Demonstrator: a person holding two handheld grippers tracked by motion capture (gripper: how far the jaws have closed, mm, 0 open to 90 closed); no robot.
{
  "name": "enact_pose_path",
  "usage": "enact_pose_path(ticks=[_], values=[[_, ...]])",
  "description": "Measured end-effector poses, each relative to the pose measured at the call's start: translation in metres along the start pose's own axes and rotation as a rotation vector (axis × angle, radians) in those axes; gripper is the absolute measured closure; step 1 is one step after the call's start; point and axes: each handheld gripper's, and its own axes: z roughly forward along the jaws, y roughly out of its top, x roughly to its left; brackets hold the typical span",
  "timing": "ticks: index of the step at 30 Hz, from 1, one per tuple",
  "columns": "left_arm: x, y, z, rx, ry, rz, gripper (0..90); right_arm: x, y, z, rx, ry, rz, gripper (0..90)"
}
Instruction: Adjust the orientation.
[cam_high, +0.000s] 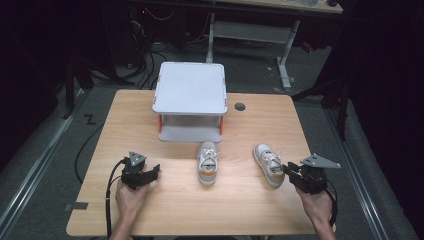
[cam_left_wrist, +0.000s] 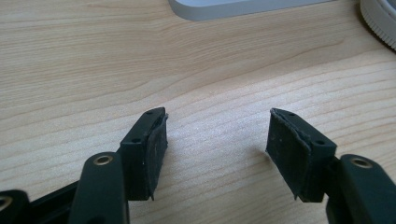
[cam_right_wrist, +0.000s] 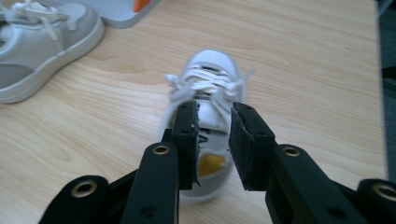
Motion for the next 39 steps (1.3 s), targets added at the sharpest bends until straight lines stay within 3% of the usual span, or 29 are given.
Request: enact_pose_path(ticks=[3,7,14,18,21,26,28,31,33,37,39], values=[[-0.001,-0.001,0.000,0.001,0.008,0.001,37.6,0.004,0.006,0.009,0.034,0.037,-0.002,71.8],[-0.006,-0.001,0.000,0.012,0.020,0.032,34.9,0.009,0.010,0.026,0.088,0.074,0.008,70.8],[-0.006,-0.001,0.000,0.011,0.020,0.030,34.6,0.013,0.016,0.047,0.166,0.094,0.038,68.8],[-0.006,-0.001,0.000,0.012,0.020,0.030,34.6,0.012,0.021,0.050,0.175,0.108,0.061,69.1],[-0.006,-0.001,0.000,0.012,0.021,0.030,34.6,0.015,0.022,0.050,0.194,0.088,0.051,69.5],[-0.006,-0.001,0.000,0.012,0.021,0.030,34.5,0.018,0.017,0.052,0.240,0.107,0.076,70.1],[-0.006,-0.001,0.000,0.011,0.021,0.030,34.5,0.022,0.016,0.057,0.255,0.113,0.059,70.3],[-0.006,-0.001,0.000,0.011,0.021,0.030,34.5,0.026,0.020,0.062,0.255,0.079,0.034,77.0],[-0.006,-0.001,0.000,0.009,0.021,0.030,34.5,0.026,0.021,0.063,0.256,0.082,0.033,80.2],[-0.006,-0.001,0.000,0.010,0.021,0.030,34.6,0.026,0.019,0.060,0.240,0.035,0.007,85.6],[-0.006,-0.001,0.000,0.010,0.021,0.030,34.6,0.024,0.018,0.057,0.222,0.037,0.013,85.9]])
